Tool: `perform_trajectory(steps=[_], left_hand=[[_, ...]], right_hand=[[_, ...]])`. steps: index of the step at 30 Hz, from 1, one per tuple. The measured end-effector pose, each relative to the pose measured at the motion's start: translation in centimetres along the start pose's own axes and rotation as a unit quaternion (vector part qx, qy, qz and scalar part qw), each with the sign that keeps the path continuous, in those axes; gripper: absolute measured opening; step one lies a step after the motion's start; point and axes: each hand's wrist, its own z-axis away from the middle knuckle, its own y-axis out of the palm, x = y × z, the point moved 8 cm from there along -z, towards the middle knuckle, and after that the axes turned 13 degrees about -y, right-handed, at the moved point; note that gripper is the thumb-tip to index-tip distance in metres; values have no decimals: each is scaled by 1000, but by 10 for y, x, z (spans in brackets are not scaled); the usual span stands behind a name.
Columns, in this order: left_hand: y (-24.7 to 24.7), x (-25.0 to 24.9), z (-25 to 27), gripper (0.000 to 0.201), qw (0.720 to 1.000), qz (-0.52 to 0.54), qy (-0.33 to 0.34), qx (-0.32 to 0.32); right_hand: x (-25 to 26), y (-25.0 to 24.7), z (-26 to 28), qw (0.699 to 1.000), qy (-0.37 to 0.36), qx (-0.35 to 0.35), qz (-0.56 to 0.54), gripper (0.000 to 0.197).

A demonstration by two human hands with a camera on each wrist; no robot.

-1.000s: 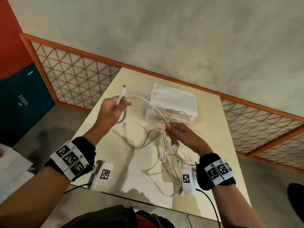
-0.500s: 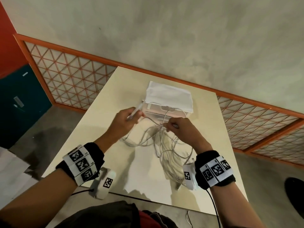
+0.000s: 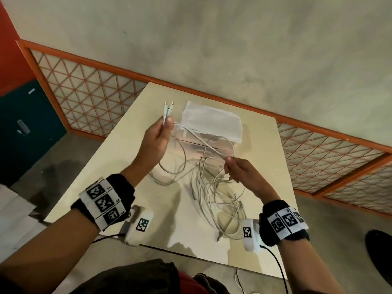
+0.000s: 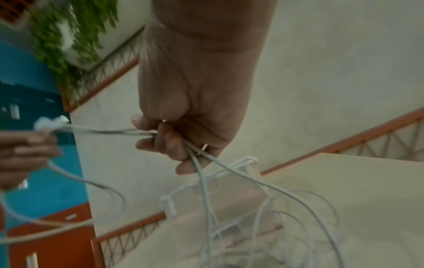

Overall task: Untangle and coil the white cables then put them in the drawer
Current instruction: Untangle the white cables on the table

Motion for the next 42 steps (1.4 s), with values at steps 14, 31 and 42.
perform_trajectory(steps=[14,31,42], left_hand=[[-32,53,11,34,927,-326,-63,-174],[45,48,25,38,955,-190,-180,142],[-31,8,10,46,972,-231,-36,-13]], right_hand=[[45,-64,-39,978,-132,-131,96,30],[59,31,-53,978,-181,77,65,27],[-53,45,-27,989,-25,116,84,36]])
